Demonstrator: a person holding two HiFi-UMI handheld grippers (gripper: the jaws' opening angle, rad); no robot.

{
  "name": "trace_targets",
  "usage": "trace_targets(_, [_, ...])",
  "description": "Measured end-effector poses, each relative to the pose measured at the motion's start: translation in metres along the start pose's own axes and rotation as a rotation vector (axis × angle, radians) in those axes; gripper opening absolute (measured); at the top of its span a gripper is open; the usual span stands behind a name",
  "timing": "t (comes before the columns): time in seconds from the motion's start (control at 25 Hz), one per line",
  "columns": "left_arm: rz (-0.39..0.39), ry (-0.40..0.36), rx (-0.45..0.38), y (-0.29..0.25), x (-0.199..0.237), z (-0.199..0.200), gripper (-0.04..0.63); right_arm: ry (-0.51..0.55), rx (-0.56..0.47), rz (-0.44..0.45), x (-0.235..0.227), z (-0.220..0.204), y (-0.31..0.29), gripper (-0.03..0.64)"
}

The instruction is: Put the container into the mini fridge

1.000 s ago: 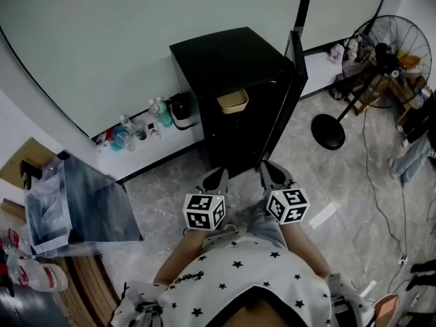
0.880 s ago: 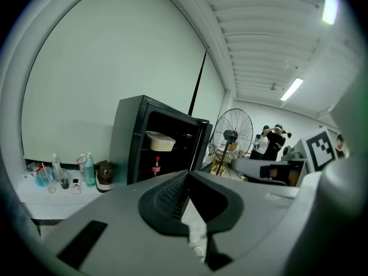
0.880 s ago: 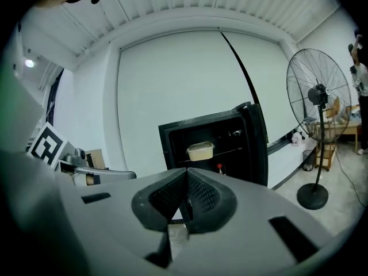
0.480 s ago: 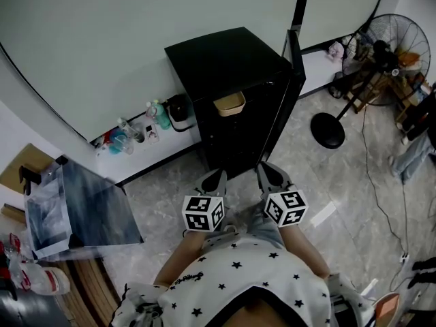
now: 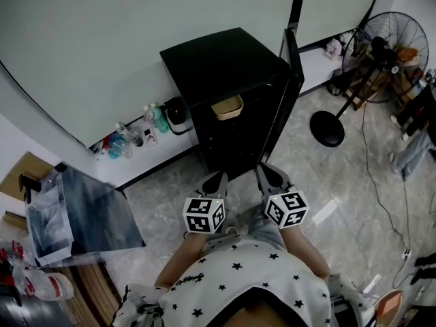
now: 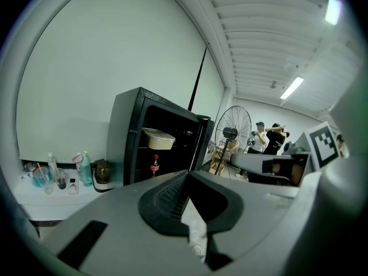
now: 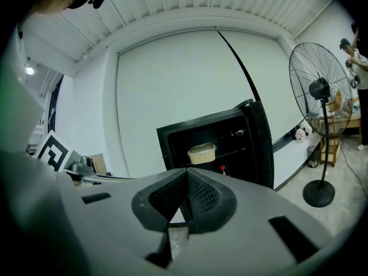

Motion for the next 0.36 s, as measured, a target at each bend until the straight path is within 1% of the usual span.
trace_targets(0.36, [0.004,-0.001,0.000,-0.0094,0.0060,0.0028,0.012,-0.004,0.000,0.012,-0.0060,0.0028,-0.0080,-0.008])
Point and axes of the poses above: the fingertips, and each gripper's own axes: y backward along the fingers, x to its left, z out of its top, the point moved 3 cm from there along y, backward along the fingers, and after that the axes turned 3 degrees about x, right-handed, at the moved point
